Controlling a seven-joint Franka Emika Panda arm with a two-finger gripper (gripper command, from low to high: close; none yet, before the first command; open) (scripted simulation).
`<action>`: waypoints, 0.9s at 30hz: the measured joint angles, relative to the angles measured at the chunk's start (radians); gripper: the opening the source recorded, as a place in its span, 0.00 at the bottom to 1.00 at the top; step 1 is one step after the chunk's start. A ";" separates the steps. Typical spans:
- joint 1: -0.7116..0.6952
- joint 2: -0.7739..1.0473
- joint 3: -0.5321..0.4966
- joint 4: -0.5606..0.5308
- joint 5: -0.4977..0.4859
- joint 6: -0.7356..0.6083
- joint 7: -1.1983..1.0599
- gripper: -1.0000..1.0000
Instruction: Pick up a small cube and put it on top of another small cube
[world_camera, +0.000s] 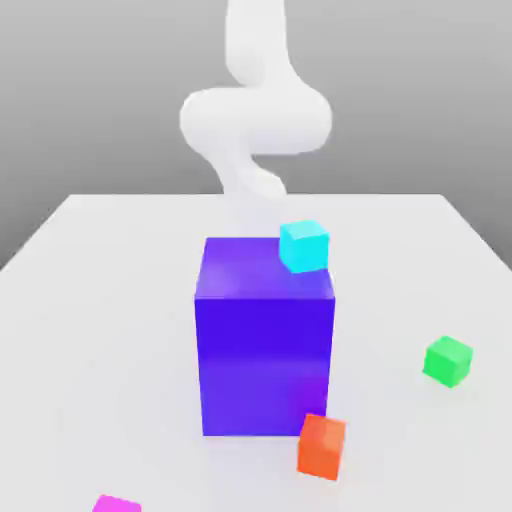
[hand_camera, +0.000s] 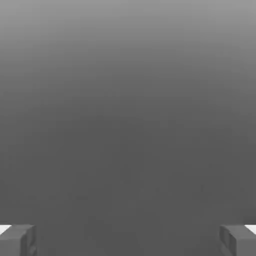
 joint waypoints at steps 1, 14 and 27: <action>0.000 0.039 -0.008 0.003 0.004 0.010 -0.003 0.50; -0.011 0.513 -0.102 0.042 0.069 0.130 -0.058 0.50; -0.077 0.984 -0.141 0.081 0.127 0.248 -0.106 0.50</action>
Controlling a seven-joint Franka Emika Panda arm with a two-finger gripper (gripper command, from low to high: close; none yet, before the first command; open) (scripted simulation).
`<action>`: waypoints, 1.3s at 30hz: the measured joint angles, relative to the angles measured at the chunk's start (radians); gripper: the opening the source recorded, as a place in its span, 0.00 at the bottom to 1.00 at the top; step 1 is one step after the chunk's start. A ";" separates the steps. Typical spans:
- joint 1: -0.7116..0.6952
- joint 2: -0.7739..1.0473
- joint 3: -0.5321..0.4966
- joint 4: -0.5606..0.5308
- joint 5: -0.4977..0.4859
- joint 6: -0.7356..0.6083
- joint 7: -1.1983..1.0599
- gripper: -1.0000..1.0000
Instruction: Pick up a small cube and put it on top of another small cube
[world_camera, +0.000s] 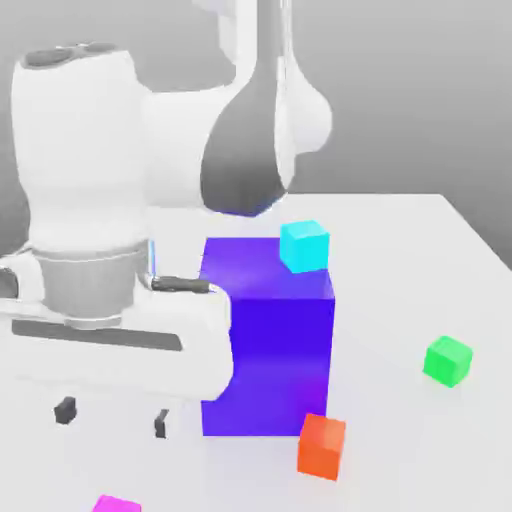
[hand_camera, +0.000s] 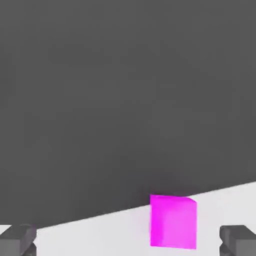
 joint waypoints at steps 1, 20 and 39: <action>-0.005 0.036 -0.003 0.003 0.001 0.009 -0.002 0.50; -0.003 0.137 0.010 -0.005 0.001 0.048 -0.009 0.00; 0.649 -0.341 0.460 -0.528 -0.076 0.105 -0.101 0.00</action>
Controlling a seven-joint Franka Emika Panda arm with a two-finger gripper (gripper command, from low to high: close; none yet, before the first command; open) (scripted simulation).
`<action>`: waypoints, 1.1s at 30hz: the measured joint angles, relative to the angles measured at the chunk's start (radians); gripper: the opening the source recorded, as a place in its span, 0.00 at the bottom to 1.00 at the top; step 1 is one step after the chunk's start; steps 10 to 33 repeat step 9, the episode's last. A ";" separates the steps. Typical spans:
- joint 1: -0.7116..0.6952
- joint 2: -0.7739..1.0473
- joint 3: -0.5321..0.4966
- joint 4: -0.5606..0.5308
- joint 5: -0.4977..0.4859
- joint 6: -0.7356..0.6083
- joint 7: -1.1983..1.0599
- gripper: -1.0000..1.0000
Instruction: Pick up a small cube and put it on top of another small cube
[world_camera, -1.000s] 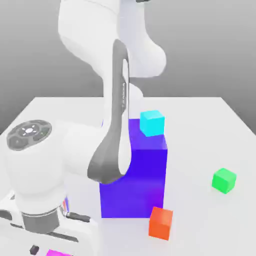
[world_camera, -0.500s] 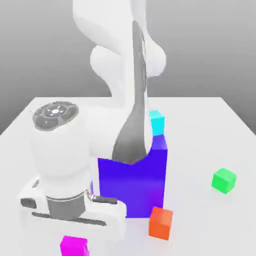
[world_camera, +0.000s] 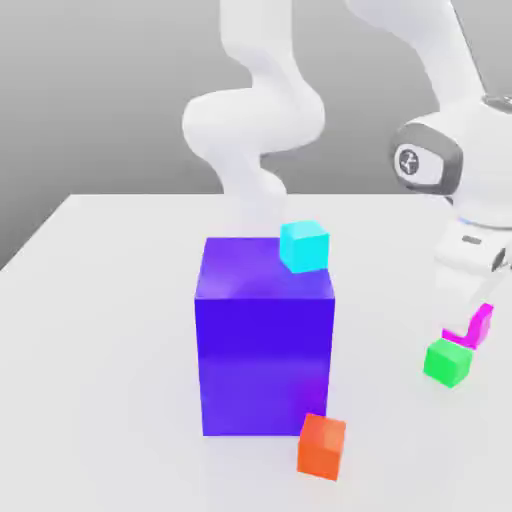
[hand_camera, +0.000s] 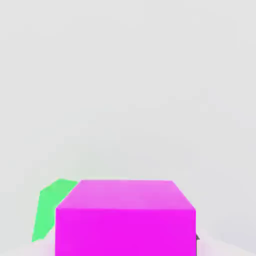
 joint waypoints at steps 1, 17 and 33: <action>0.002 0.016 0.002 -0.008 -0.017 0.024 0.010 0.00; 0.024 0.199 -0.053 -0.007 -0.185 0.198 0.127 1.00; 0.024 0.199 -0.053 -0.007 -0.185 0.198 0.127 1.00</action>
